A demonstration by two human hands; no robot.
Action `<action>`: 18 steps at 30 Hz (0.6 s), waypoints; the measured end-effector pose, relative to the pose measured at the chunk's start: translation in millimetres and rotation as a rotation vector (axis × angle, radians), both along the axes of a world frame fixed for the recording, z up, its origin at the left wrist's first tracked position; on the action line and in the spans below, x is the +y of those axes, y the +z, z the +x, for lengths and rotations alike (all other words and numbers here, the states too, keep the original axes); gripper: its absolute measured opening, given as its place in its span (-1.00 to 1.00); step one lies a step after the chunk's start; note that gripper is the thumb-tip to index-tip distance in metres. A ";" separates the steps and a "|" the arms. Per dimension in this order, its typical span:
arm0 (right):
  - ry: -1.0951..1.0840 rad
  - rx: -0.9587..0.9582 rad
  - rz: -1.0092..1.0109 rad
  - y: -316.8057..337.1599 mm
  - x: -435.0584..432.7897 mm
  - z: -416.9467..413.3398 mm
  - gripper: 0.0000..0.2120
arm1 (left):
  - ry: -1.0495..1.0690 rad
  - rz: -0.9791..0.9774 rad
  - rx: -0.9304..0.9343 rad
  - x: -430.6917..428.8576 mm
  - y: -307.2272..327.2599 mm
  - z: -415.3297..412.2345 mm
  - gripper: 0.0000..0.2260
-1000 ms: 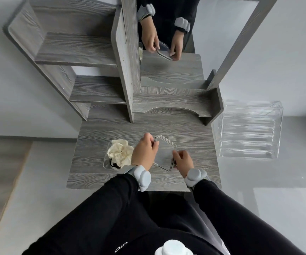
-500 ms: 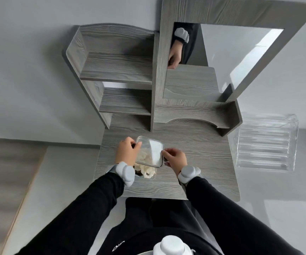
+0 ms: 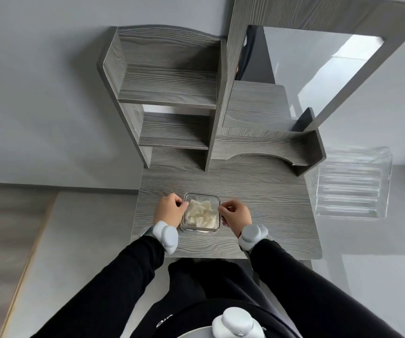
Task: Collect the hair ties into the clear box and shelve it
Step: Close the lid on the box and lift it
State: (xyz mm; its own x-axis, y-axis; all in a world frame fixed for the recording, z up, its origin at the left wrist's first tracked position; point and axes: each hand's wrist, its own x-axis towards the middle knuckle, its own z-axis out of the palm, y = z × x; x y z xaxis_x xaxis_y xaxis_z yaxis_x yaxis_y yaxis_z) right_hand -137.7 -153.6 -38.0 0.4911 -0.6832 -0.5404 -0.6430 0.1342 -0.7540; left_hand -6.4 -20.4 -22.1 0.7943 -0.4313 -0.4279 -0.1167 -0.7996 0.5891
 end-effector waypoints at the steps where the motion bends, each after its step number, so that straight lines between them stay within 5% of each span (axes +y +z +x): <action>1: 0.010 0.009 -0.011 -0.8 1.9 -1.6 -0.94 | -0.009 0.001 0.003 1.5 -0.3 -0.4 -0.78; 18: 0.072 0.091 -0.016 0.1 7.3 0.1 -0.91 | -0.103 0.039 0.039 5.1 -8.2 0.2 -0.81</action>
State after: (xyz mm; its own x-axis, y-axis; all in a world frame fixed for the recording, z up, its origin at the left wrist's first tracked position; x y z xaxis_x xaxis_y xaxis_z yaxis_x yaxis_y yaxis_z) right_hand -137.6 -146.3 -37.9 0.4886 -0.6565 -0.5747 -0.7166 0.0738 -0.6936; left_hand -6.3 -15.3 -30.3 0.7290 -0.4920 -0.4758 -0.1768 -0.8070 0.5635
